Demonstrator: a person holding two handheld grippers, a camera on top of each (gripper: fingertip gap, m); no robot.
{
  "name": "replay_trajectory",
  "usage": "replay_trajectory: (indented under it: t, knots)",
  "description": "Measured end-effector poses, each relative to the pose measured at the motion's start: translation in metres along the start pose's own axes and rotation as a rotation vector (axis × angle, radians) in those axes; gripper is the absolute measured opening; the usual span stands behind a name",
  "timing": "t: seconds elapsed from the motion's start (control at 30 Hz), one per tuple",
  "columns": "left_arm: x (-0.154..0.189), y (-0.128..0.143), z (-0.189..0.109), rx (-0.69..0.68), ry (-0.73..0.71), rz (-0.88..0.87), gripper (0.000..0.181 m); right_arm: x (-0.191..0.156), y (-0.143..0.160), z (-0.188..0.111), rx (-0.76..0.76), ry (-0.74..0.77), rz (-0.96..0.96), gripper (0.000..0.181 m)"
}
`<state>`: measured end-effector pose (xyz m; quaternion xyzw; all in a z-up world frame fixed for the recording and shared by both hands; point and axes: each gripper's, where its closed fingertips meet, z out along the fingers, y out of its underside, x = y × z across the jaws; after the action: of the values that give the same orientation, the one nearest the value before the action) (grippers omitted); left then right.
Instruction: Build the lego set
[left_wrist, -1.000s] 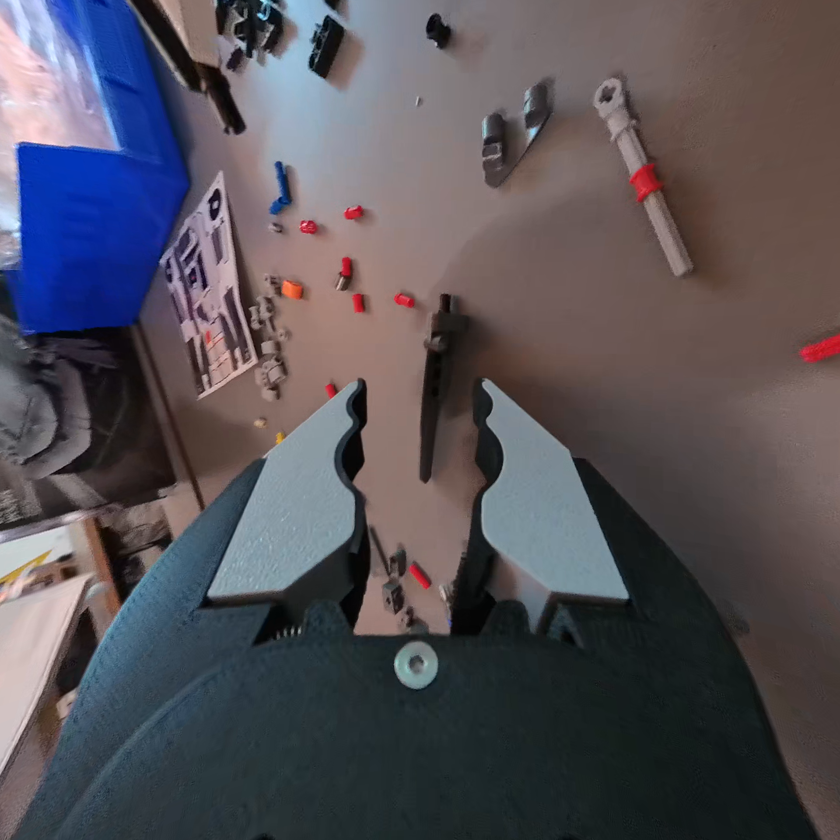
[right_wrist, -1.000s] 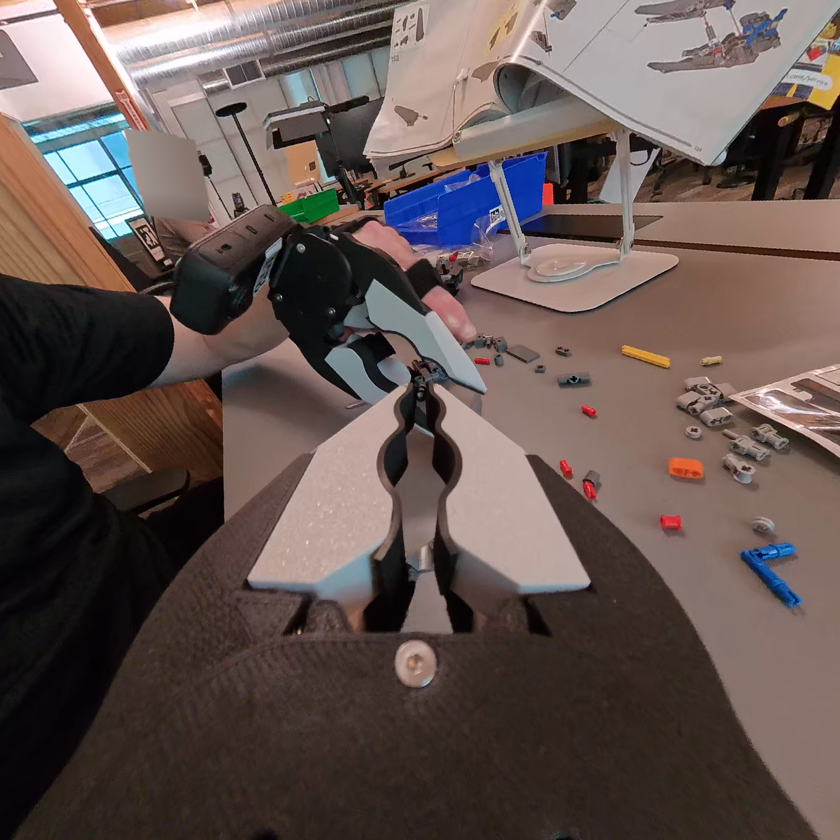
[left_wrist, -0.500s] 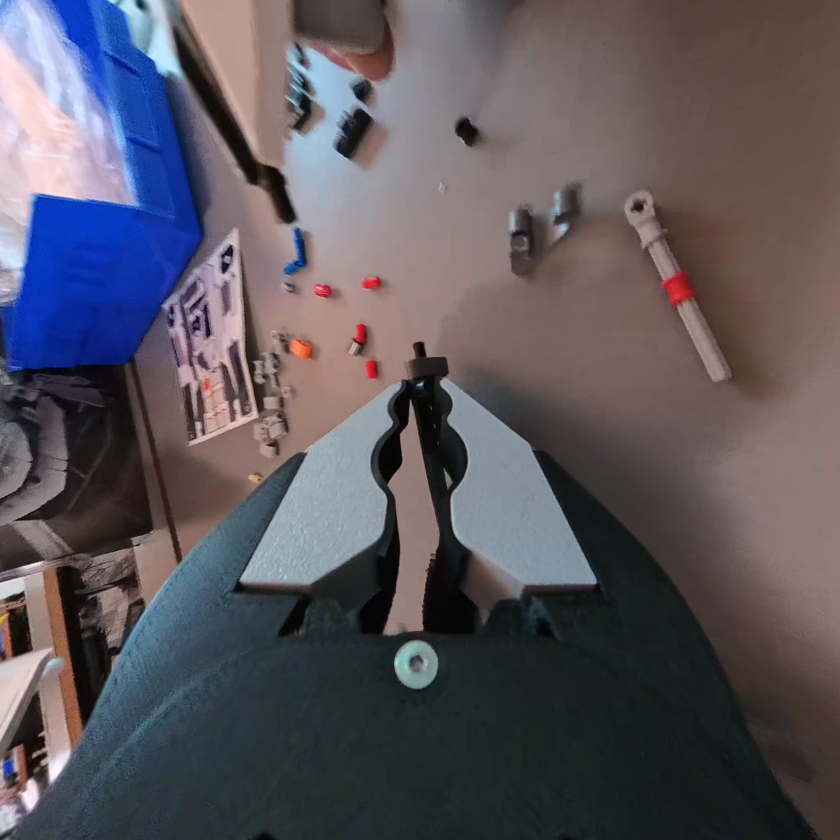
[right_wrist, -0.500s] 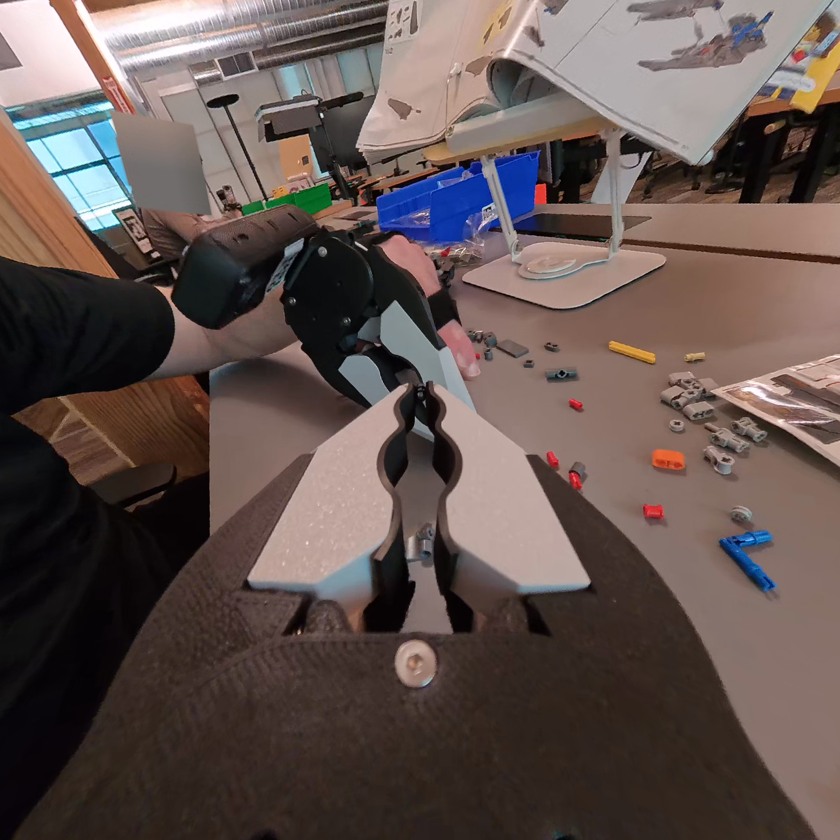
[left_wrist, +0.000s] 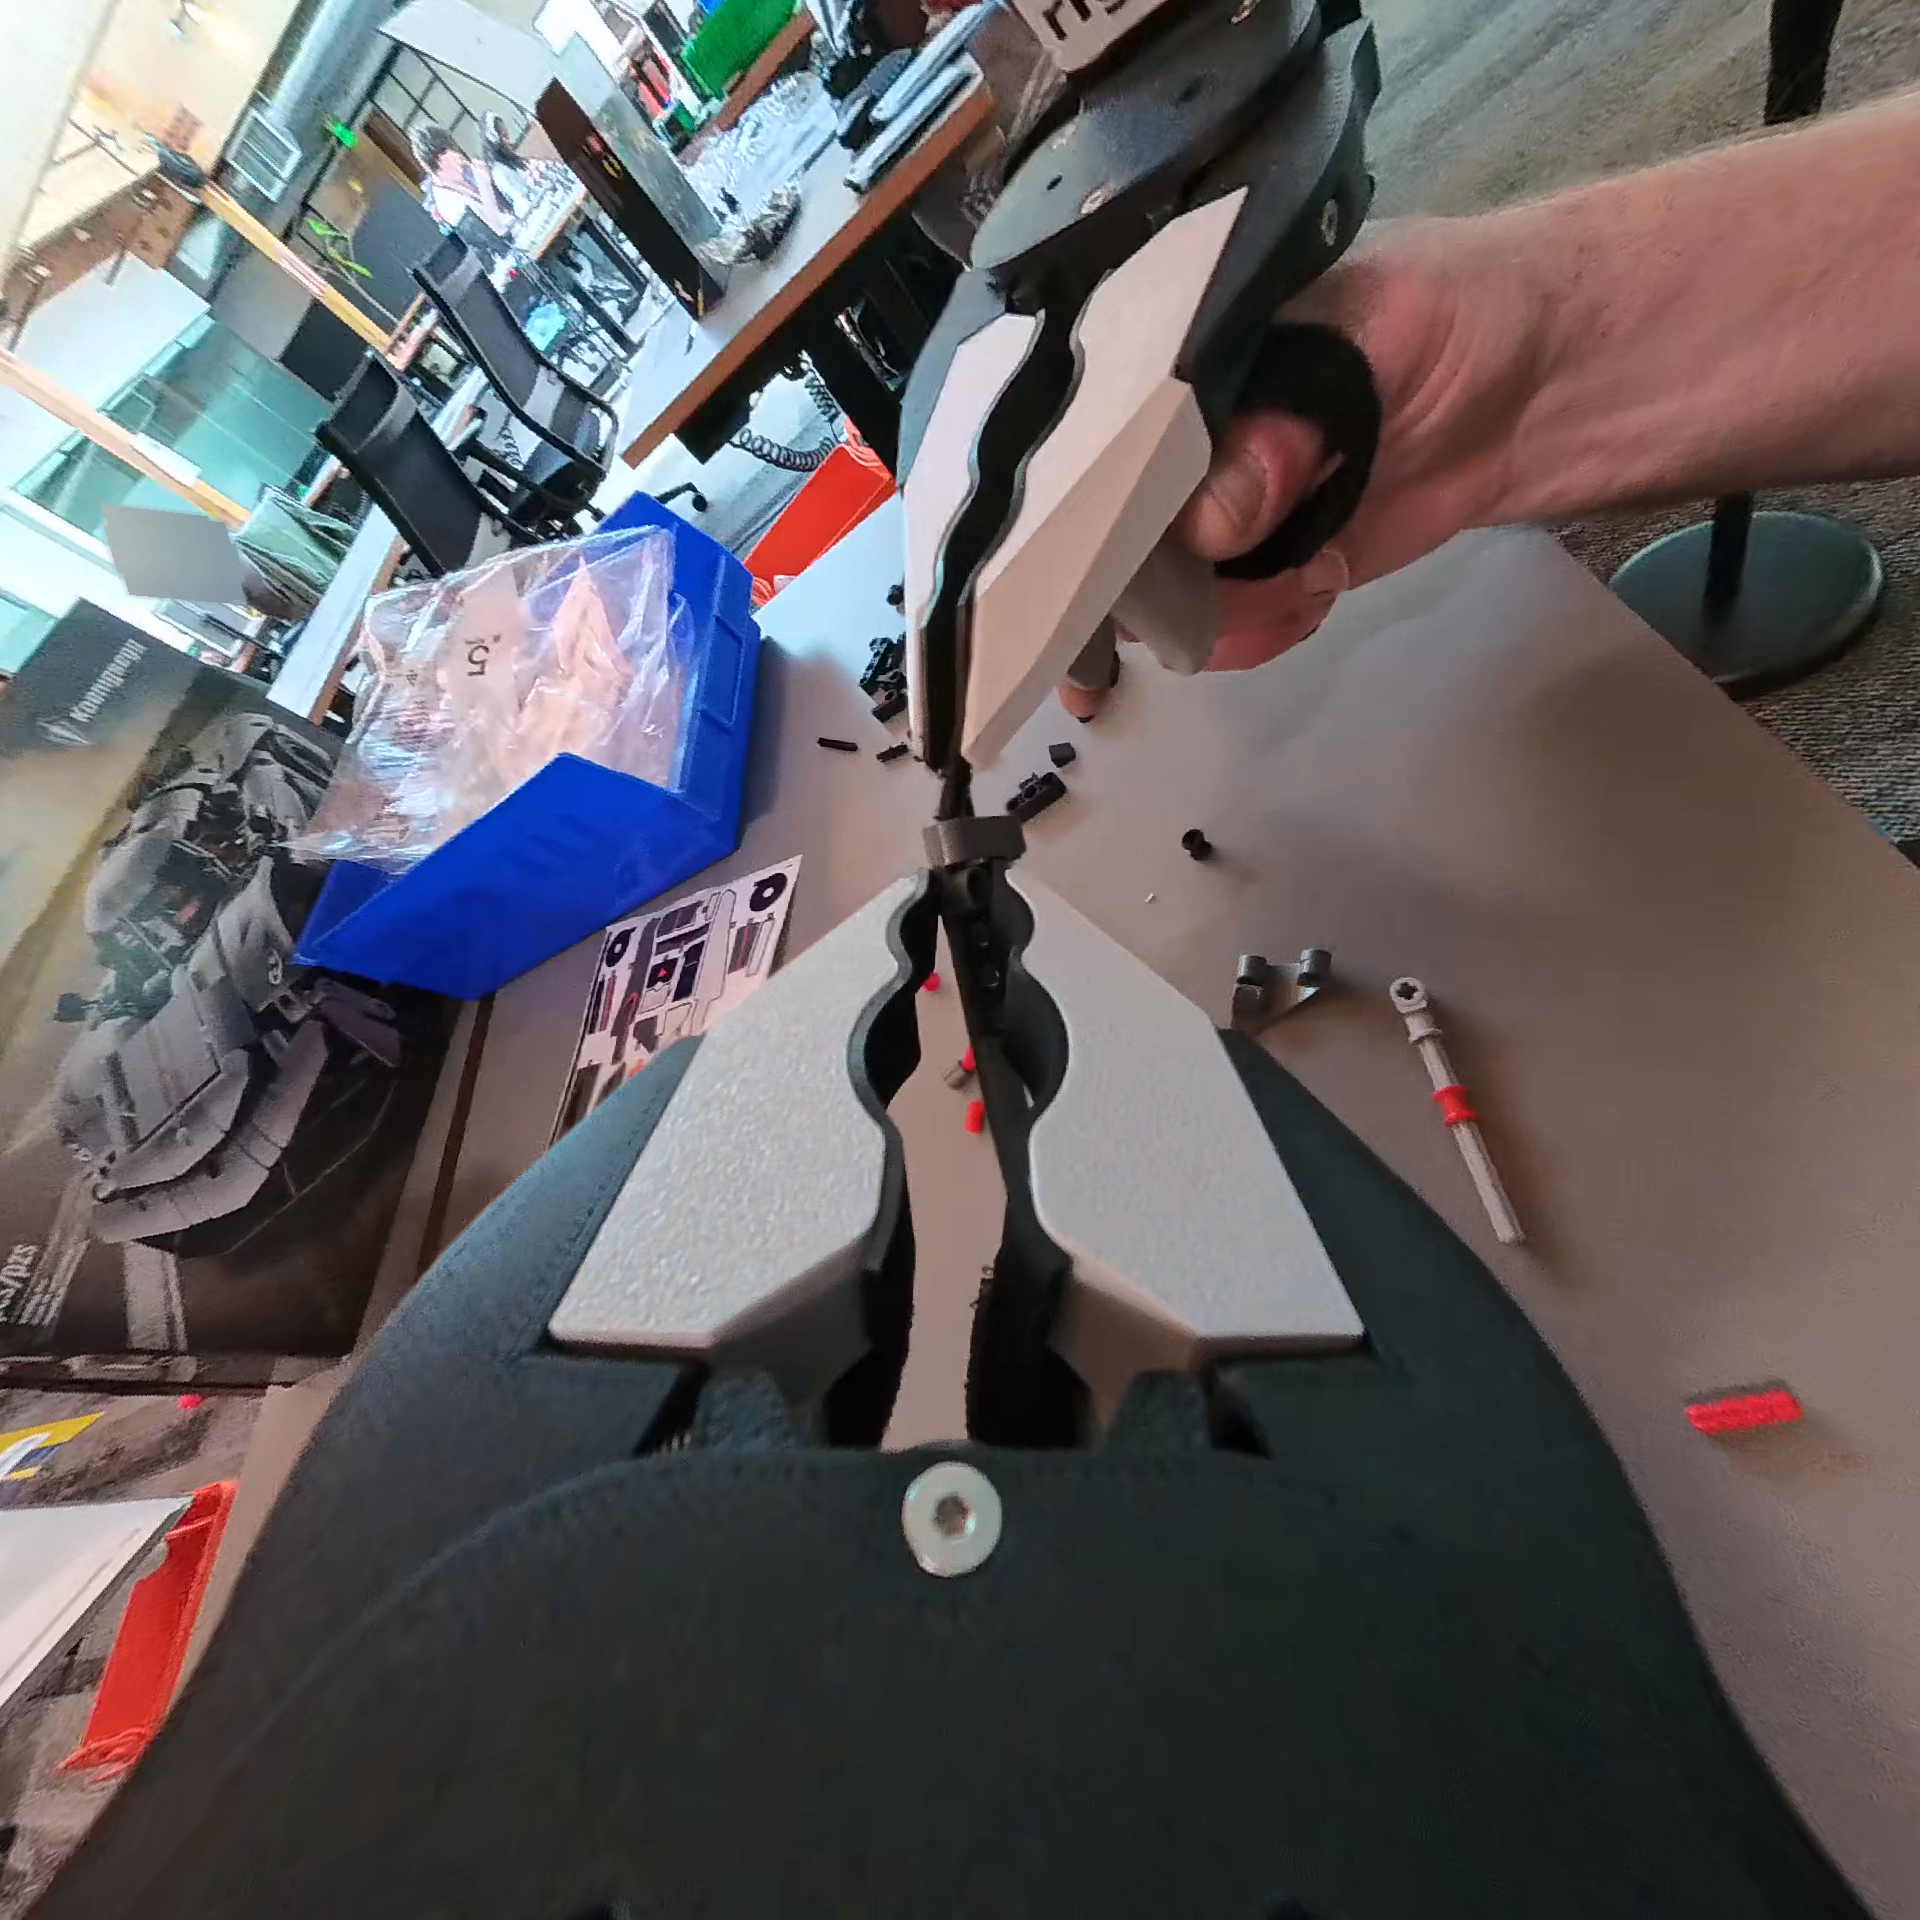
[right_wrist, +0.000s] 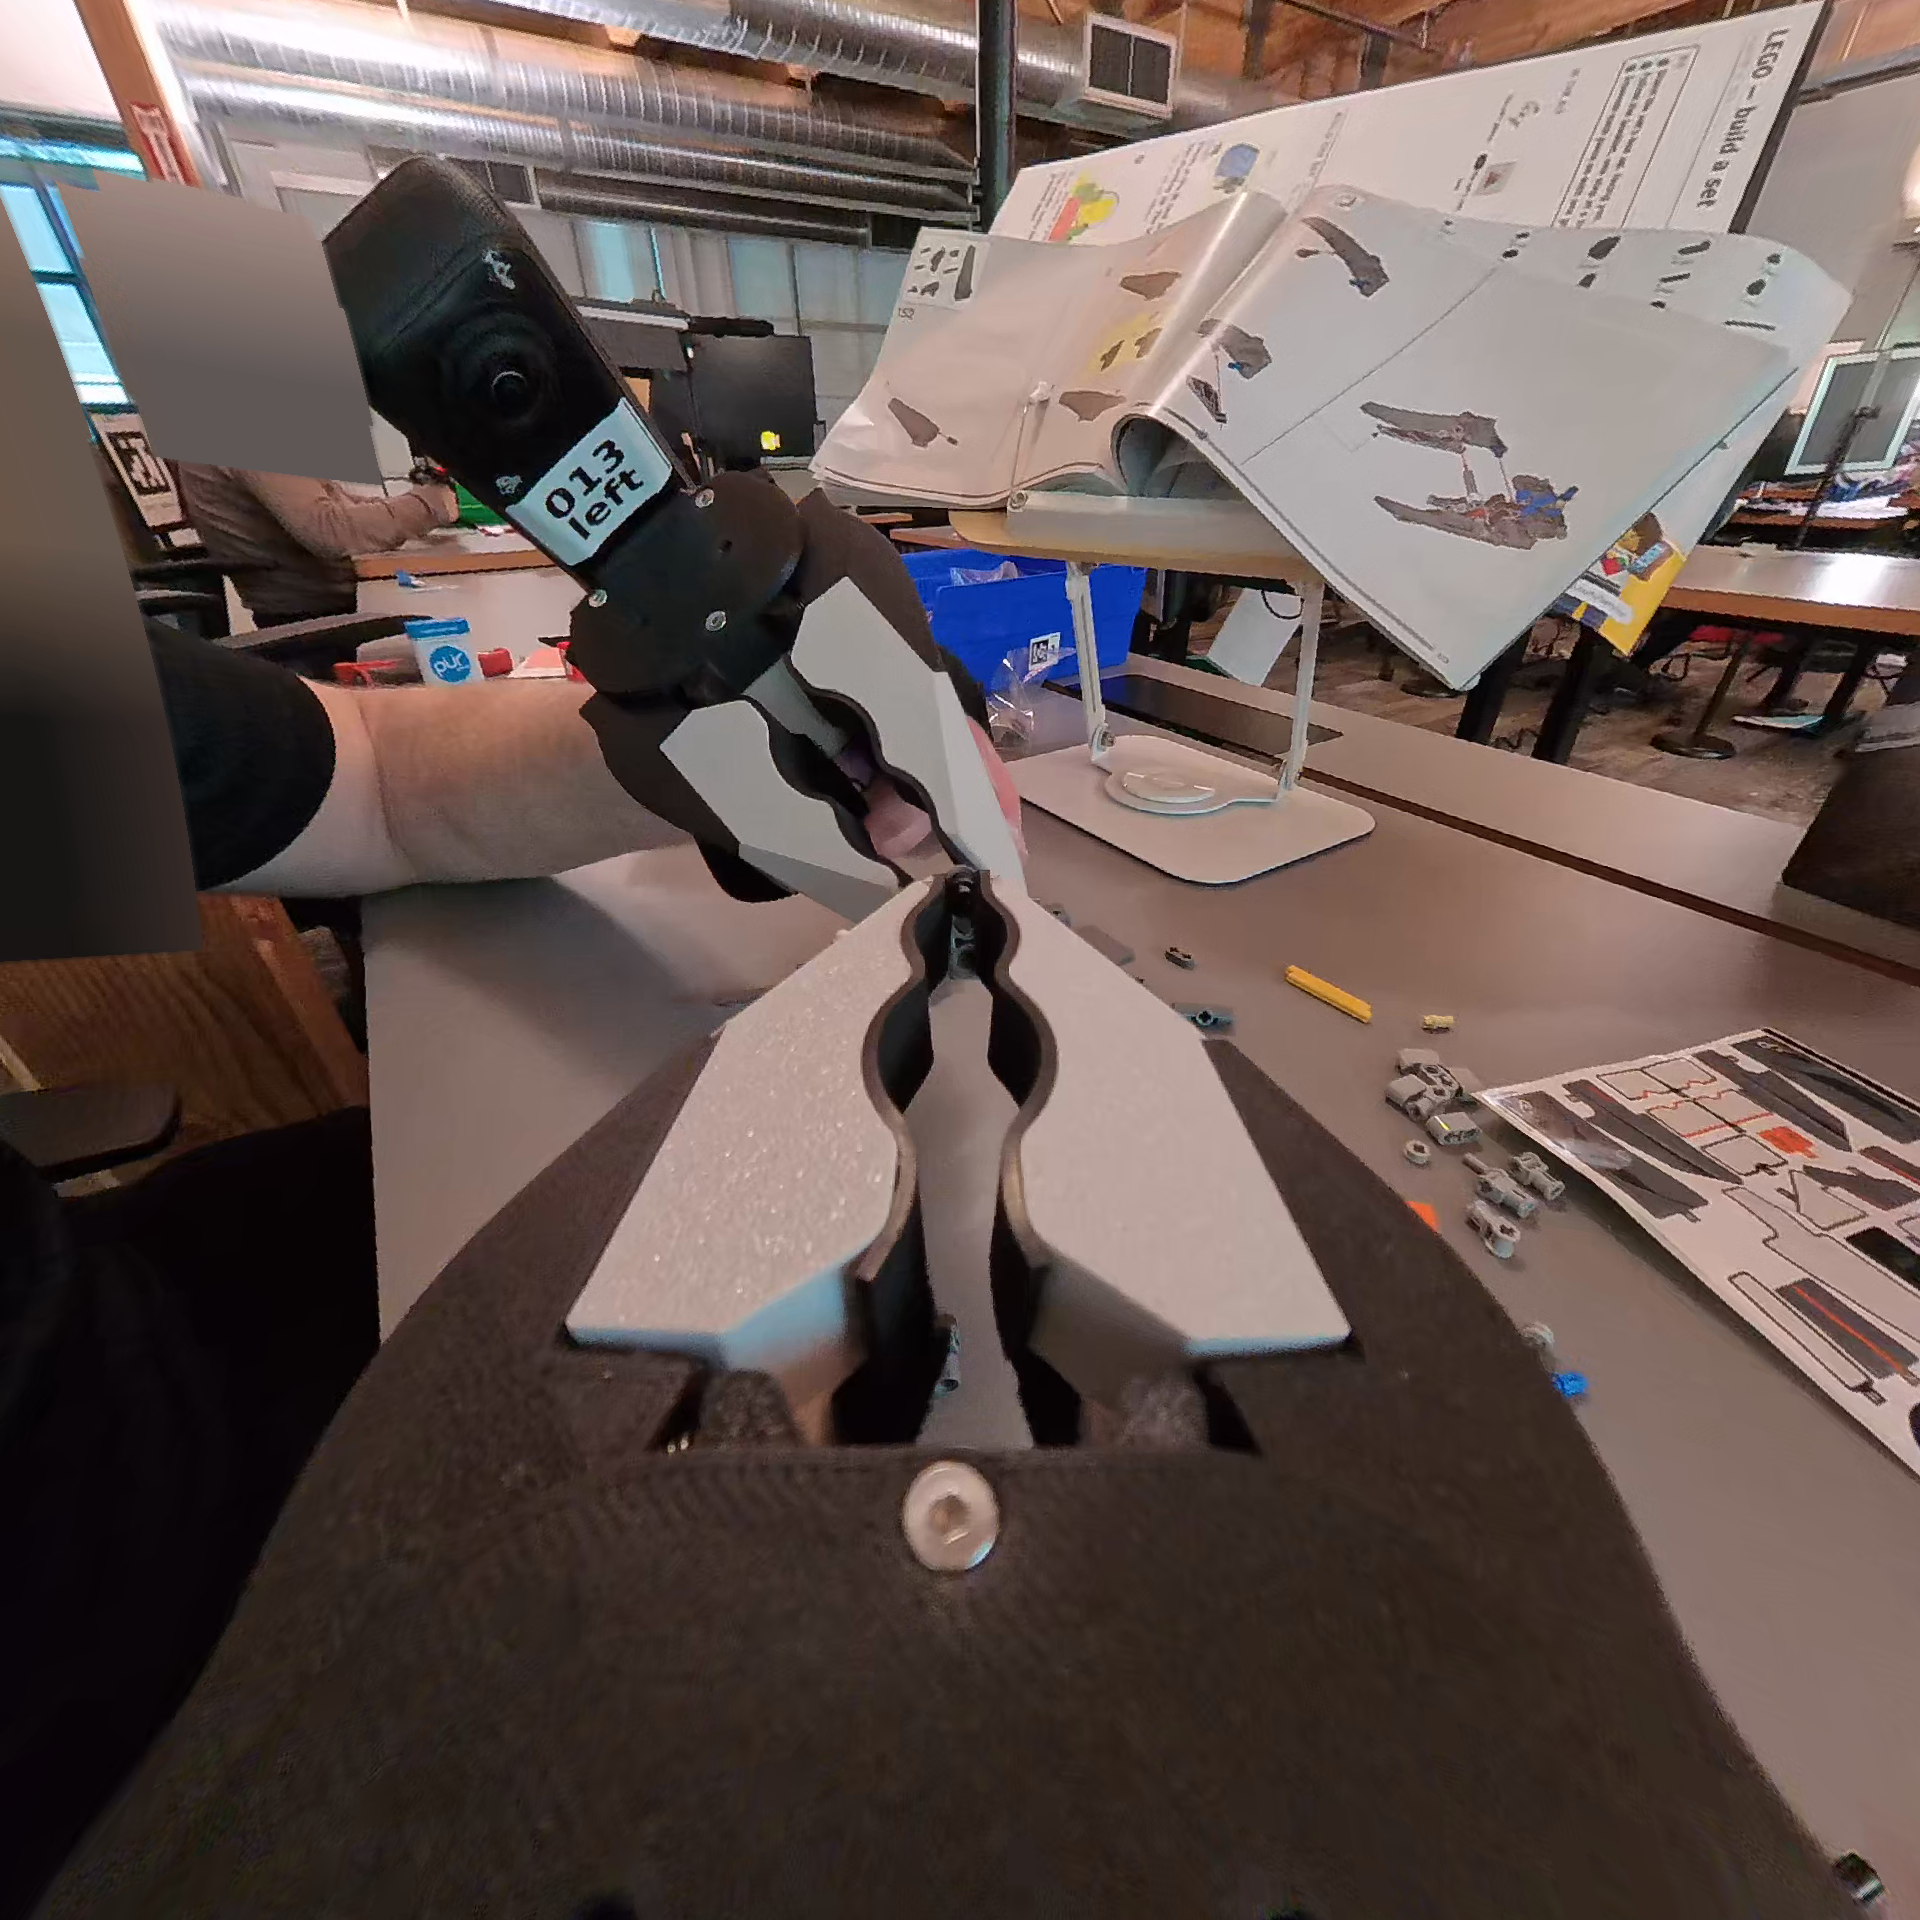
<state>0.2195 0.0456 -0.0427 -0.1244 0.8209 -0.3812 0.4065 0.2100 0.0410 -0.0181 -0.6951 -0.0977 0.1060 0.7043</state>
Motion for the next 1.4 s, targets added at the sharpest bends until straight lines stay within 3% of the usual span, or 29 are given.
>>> replay_trajectory:
  t: [0.7,1.3,1.4]
  knots:
    - [-0.004,-0.001,-0.005,-0.176,-0.143,0.352,0.004,-0.007,0.004,0.000,-0.210,0.022,-0.168,0.001]
    - [-0.007,-0.002,-0.006,-0.216,-0.163,0.407,0.005,-0.008,0.002,0.008,-0.233,0.029,-0.202,0.001]
    - [-0.013,-0.007,-0.009,-0.219,-0.192,0.415,0.004,-0.011,-0.011,0.006,-0.200,0.047,-0.230,0.014]
